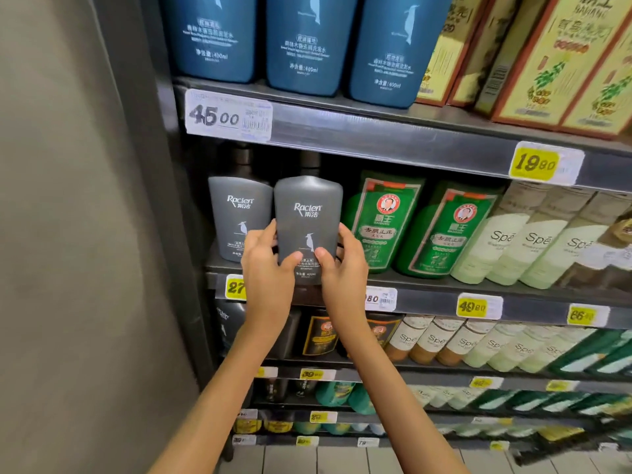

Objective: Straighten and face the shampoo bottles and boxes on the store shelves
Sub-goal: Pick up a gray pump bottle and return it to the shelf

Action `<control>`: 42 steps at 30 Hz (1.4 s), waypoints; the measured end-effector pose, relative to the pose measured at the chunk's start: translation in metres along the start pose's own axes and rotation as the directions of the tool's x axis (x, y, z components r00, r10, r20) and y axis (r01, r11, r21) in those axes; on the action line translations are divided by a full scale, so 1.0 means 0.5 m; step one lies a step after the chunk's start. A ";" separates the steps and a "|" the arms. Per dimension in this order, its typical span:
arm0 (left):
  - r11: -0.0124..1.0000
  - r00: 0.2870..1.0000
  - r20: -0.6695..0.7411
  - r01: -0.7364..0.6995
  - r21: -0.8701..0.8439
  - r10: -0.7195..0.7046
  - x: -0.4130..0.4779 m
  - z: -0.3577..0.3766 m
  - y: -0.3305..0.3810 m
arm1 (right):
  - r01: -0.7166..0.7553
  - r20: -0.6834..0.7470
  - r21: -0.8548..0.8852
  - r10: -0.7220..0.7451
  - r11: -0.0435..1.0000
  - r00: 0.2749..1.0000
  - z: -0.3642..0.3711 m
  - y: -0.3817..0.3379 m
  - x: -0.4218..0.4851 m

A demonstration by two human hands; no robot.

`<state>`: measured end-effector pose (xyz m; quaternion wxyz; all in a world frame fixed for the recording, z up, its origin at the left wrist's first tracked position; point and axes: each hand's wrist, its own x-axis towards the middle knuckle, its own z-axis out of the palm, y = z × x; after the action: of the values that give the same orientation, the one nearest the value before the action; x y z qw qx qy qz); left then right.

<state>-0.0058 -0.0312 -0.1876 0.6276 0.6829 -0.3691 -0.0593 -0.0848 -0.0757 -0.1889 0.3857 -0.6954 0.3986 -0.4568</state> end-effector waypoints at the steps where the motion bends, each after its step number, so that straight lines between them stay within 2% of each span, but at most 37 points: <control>1: 1.000 1.000 -0.024 -0.006 -0.005 0.005 0.001 0.002 -0.005 | 0.022 -0.019 -0.033 -0.022 0.999 1.000 0.007 0.004 0.000; 9: 0.997 0.990 -0.118 -0.071 0.036 0.075 -0.001 0.023 -0.037 | 0.038 -0.143 -0.141 -0.058 0.989 0.988 0.044 0.023 -0.008; 12: 0.997 0.990 -0.131 -0.041 0.071 0.050 0.001 0.035 -0.040 | 0.022 -0.179 -0.166 -0.051 0.986 0.983 0.055 0.021 -0.012; 15: 0.998 0.989 -0.148 -0.020 0.063 0.029 0.001 0.042 -0.041 | 0.037 -0.218 -0.153 -0.070 0.987 0.973 0.060 0.016 -0.012; 19: 0.999 0.991 -0.137 0.005 0.050 0.002 -0.008 0.045 -0.042 | -0.014 -0.226 -0.097 -0.008 0.995 0.974 0.054 0.017 -0.015; 22: 0.998 0.993 -0.122 0.014 0.065 -0.006 -0.013 0.041 -0.047 | -0.039 -0.190 -0.030 0.032 0.999 0.981 0.041 0.023 -0.035; 29: 0.995 0.992 -0.120 0.043 0.089 -0.032 0.004 0.057 -0.040 | -0.152 0.039 0.026 0.151 0.988 0.988 0.016 0.026 -0.024; 35: 0.992 0.991 -0.136 0.011 0.127 0.006 0.005 0.063 -0.051 | -0.214 0.061 0.057 0.211 0.975 0.976 0.010 0.037 -0.018; 42: 0.986 0.991 -0.114 0.080 0.148 -0.063 0.000 0.060 -0.069 | -0.243 0.099 0.024 0.240 0.970 0.966 0.012 0.044 -0.020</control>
<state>-0.0075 -0.0579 -0.2247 0.5904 0.7438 -0.3130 -0.0162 -0.0865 -0.0743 -0.2138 0.4698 -0.6556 0.4531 -0.3797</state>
